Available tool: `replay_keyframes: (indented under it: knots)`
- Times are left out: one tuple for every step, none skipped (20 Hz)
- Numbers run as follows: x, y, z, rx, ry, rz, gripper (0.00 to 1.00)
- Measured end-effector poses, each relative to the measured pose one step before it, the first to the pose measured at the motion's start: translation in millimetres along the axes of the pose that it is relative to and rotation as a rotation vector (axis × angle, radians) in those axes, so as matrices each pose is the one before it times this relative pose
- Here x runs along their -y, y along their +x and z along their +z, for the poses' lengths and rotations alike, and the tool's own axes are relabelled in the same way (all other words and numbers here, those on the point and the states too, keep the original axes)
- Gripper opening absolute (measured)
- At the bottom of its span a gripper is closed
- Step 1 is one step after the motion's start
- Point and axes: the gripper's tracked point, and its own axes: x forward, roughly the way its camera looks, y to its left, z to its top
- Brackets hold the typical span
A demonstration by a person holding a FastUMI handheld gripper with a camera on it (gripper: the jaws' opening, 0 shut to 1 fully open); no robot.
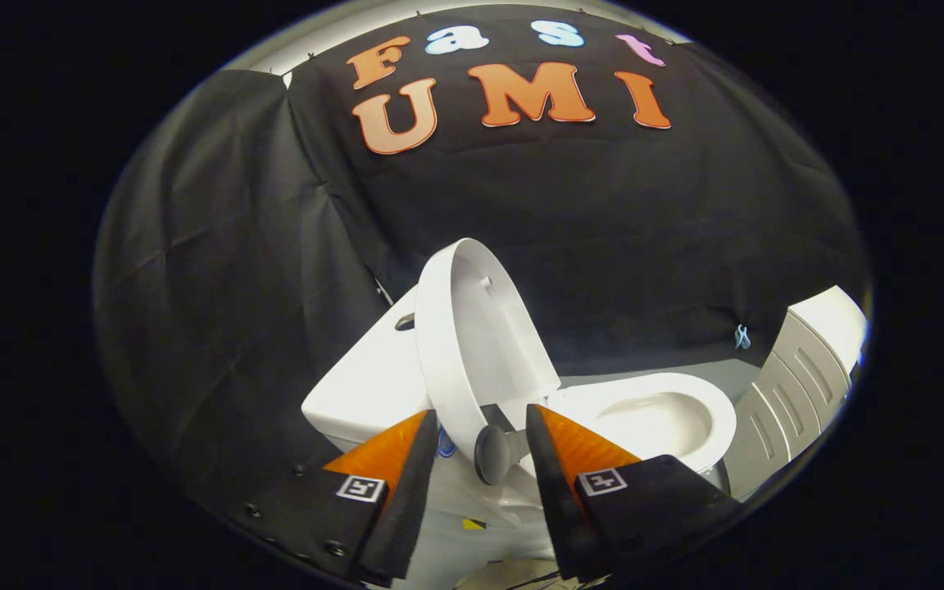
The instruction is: Open the toilet lid.
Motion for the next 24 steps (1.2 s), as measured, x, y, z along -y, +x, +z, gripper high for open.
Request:
replay_keyframes:
  knots:
    - [-0.93,-0.62,2.69,0.00735,-0.00563,0.00083,0.78]
    - [2.06,-0.22,2.92,0.00707,-0.00412,-0.00763,0.89]
    - [2.57,-1.27,5.2,0.00938,0.00106,-0.00117,0.94]
    - [3.0,-2.47,4.8,0.0089,-0.00062,-0.0021,0.98]
    - [1.43,-4.46,5.71,0.00968,-0.00303,0.00035,0.99]
    - [3.52,-2.28,7.14,0.01369,-0.00545,-0.00283,0.99]
    - [4.51,-2.6,10.03,0.016,-0.00627,-0.00537,0.99]
    - [5.31,-3.09,9.71,0.01659,-0.00471,-0.00385,0.99]
    - [5.3,-4.28,10.12,0.01687,-0.00382,-0.0031,0.99]
    - [6.51,-2.09,9.75,0.0167,-0.0029,-0.00274,0.99]
    - [7.13,-3.29,9.77,0.0157,-0.00182,-0.00761,0.99]
    - [8.28,-3.13,9.95,0.01687,-0.00051,-0.00711,0.99]
    - [9.09,-3.17,9.86,0.01617,0.00046,-0.00829,0.99]
    - [9.72,-3.16,8.65,0.01308,0.00293,-0.00917,0.99]
    - [9.59,-4.56,7.97,0.01139,0.00647,-0.01005,0.99]
    - [9.75,-3.24,9.05,0.01108,0.00247,-0.00916,0.99]
    - [9.3,-2.4,9.11,0.01172,0.00027,-0.01411,0.99]
    - [9.99,-2.47,9.11,0.01434,-0.00148,-0.01279,0.99]
    - [9.86,-5.07,9.12,0.01567,-0.00183,-0.01278,0.99]
    - [9.45,-3.89,9.5,0.01614,-0.00143,-0.01023,0.99]
    - [9.0,-3.36,9.19,0.01537,-0.00157,-0.0091,0.99]
    - [10.97,-2.7,8.91,0.01617,-0.00646,-0.01569,0.99]
    - [11.21,-1.33,9.07,0.01242,-0.01209,-0.01629,0.98]
    - [10.74,-2.42,6.72,0.01019,-0.0137,-0.01494,0.99]
